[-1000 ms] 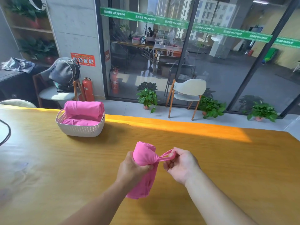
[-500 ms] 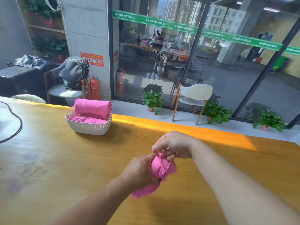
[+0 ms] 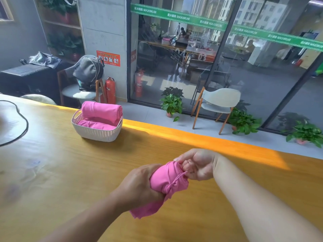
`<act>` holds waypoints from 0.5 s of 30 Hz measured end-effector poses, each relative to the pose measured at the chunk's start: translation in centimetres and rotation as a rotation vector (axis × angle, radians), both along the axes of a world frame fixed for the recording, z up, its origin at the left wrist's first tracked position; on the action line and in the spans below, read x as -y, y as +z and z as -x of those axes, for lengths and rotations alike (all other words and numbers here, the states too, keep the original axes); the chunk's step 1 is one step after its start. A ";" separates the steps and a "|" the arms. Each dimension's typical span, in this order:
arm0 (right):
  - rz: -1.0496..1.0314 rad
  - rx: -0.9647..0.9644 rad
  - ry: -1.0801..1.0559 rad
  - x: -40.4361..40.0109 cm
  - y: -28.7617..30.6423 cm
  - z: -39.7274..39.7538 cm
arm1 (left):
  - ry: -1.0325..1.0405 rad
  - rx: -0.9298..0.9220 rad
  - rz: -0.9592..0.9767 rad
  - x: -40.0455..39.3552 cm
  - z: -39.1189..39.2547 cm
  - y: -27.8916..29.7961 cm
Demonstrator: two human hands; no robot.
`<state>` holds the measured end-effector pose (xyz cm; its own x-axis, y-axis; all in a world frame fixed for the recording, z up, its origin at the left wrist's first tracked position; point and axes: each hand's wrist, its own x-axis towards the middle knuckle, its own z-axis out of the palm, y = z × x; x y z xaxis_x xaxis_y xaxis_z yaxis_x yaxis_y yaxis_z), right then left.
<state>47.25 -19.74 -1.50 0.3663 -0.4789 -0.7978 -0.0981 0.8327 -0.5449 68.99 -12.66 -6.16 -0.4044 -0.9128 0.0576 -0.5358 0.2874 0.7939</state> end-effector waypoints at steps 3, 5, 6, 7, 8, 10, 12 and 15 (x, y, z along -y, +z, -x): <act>-0.088 0.141 -0.110 0.0 -1.3 0.6 | 0.021 -0.079 -0.165 0.5 0.3 -0.1; -0.099 0.212 -0.203 0.1 -2.1 0.9 | 0.062 -0.156 -0.247 1.1 0.5 -0.6; -0.092 0.229 -0.243 0.1 -2.4 0.9 | 0.078 -0.192 -0.283 1.4 0.6 -1.0; -0.083 0.241 -0.277 0.1 -2.8 1.1 | 0.085 -0.225 -0.316 1.5 0.7 -1.2; -0.076 0.256 -0.312 0.1 -3.2 1.2 | 0.090 -0.256 -0.347 1.6 0.8 -1.5; -0.084 0.313 -0.384 -0.3 -4.0 1.3 | 0.118 -0.340 -0.411 1.6 1.2 -1.9; -0.109 0.404 -0.463 -1.1 -5.0 0.6 | 0.193 -0.484 -0.489 1.9 1.6 -2.1; -0.104 0.487 -0.626 -1.6 -6.2 -0.7 | 0.253 -0.668 -0.597 2.5 2.1 -2.5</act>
<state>47.97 -18.18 -7.66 0.3726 -0.6426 -0.6695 0.6333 0.7034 -0.3227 66.88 -15.17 -8.69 -0.2419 -0.9226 -0.3005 0.0950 -0.3308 0.9389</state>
